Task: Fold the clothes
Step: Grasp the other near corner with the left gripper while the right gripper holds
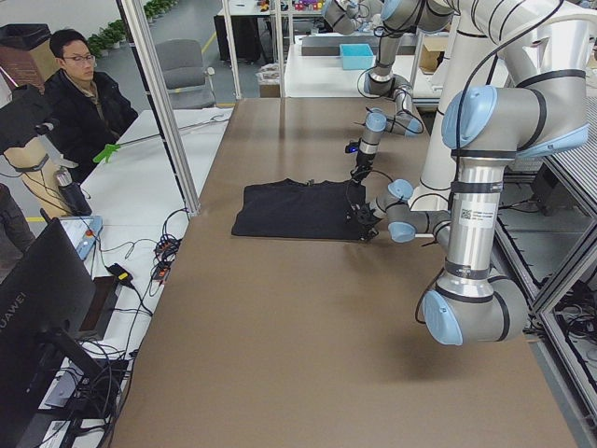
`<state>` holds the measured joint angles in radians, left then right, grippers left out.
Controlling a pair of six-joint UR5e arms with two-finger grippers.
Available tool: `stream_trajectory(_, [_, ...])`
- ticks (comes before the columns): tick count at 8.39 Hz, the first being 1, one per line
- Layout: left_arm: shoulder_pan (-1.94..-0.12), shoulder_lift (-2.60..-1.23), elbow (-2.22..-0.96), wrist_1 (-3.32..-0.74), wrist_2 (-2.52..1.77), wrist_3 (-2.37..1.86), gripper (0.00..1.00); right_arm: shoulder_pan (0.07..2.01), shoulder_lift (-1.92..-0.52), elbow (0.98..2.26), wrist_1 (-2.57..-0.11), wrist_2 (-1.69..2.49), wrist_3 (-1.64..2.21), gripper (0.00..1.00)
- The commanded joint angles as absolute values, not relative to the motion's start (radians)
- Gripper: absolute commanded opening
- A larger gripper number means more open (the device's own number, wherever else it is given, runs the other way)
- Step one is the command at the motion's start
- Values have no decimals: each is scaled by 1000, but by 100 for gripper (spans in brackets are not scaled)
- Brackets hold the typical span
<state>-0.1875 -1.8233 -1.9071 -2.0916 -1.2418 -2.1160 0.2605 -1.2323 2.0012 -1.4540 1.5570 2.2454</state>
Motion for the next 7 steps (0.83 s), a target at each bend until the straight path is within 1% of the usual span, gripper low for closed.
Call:
stream_trajectory(1, [-68, -1778, -1922, -2089, -1161, -2178, 64, 259, -1232, 2000, -1451, 1557, 2246, 0])
stream_trajectory(2, [-60, -1778, -1922, -2088, -1155, -2193, 58, 259, -1233, 1999, -1451, 1557, 2246, 0])
stream_trajectory(3, [-60, -1781, -1925, -2089, -1157, -2194, 46, 259, -1233, 2000, -1451, 1557, 2246, 0])
stream_trajectory(4, [-60, -1790, -1931, -2088, -1157, -2194, 26, 259, -1235, 1999, -1451, 1557, 2246, 0])
stream_trajectory(5, [-66, -1792, -1936, -2088, -1160, -2194, 3, 259, -1241, 2002, -1451, 1557, 2246, 0])
stream_trajectory(6, [-86, -1789, -1936, -2088, -1167, -2192, 0, 259, -1241, 1999, -1451, 1557, 2246, 0])
stream_trajectory(7, [-110, -1786, -1939, -2088, -1170, -2188, 0, 261, -1243, 1999, -1451, 1557, 2246, 0])
